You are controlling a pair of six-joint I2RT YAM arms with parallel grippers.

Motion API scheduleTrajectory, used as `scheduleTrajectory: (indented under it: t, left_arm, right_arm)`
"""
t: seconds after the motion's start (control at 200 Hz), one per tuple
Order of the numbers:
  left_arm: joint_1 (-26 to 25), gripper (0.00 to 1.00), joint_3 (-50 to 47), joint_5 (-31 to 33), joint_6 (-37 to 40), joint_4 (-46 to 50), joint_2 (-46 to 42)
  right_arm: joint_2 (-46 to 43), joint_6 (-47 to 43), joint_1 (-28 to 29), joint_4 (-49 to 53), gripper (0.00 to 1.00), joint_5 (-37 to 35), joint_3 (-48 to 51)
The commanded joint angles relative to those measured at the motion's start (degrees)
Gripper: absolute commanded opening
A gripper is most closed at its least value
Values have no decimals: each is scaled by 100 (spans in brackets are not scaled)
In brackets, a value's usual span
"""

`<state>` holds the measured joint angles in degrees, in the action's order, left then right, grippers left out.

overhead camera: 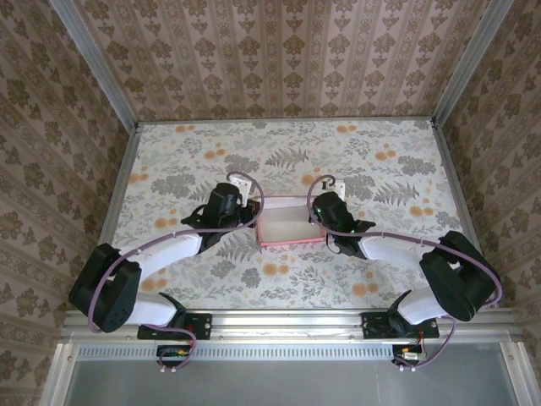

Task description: Fold the paper box

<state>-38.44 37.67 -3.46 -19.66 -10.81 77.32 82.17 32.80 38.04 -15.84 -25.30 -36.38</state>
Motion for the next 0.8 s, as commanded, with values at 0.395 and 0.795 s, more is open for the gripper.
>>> scheduleTrajectory:
  t: [0.395, 0.795]
  left_arm:
    - [-560, 0, -436, 237, 627, -11, -54]
    - [-648, 0, -514, 346, 703, -35, 28]
  right_arm:
    - [-734, -226, 160, -320, 24, 504, 775]
    - [-2207, -883, 160, 965, 62, 1705, 1046]
